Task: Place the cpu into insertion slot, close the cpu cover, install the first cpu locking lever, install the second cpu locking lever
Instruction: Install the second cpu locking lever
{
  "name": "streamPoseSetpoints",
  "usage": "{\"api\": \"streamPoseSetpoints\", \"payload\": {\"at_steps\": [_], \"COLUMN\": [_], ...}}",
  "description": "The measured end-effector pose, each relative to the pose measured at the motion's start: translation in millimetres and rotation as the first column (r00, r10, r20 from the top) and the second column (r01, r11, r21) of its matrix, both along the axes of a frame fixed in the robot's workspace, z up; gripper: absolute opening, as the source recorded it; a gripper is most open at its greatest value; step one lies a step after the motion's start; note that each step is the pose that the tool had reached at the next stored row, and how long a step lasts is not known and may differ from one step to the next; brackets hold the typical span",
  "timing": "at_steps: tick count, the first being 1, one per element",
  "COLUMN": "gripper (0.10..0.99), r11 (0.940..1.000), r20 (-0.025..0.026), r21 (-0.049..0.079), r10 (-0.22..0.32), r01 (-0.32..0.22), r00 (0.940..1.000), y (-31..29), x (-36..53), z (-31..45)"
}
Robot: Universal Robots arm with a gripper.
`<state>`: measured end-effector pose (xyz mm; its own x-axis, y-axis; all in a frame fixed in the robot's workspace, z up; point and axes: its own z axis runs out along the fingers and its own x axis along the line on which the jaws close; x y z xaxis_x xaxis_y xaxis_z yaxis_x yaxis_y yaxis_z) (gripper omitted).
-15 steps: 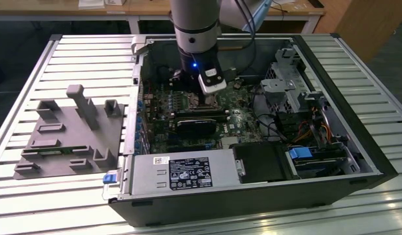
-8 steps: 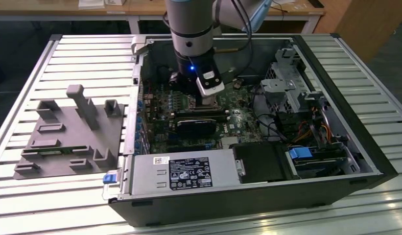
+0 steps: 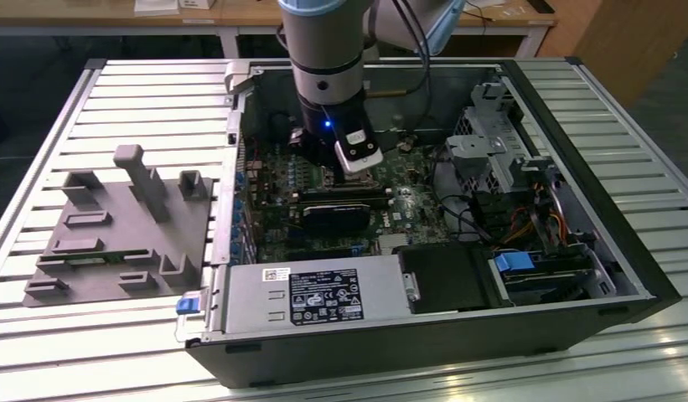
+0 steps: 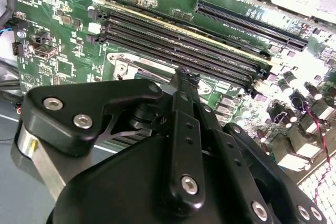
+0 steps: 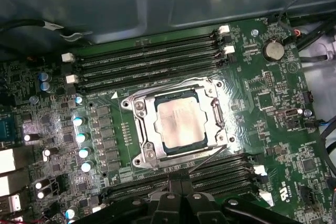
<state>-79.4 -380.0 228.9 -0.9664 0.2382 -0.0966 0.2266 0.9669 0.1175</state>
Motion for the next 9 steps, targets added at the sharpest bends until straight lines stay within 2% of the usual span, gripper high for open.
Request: {"api": "streamPoseSetpoints", "payload": {"at_steps": [3,4,7,9], "gripper": [0.102,0.102,0.102,0.102], "r11": [1.0000,1.0000,0.9995,0.9989], "r20": [-0.0002,-0.0004,-0.0003,-0.0002], "r21": [0.000,0.003,0.033,0.046], "r10": [0.000,0.000,0.000,0.000], "r01": [0.000,0.000,0.000,0.000], "r00": [1.0000,1.0000,1.0000,1.0000], "y": [-0.1,-0.5,-3.7,-6.7], "x": [0.0,0.0,0.0,0.0], "z": [0.1,0.2,-0.1,-0.4]}}
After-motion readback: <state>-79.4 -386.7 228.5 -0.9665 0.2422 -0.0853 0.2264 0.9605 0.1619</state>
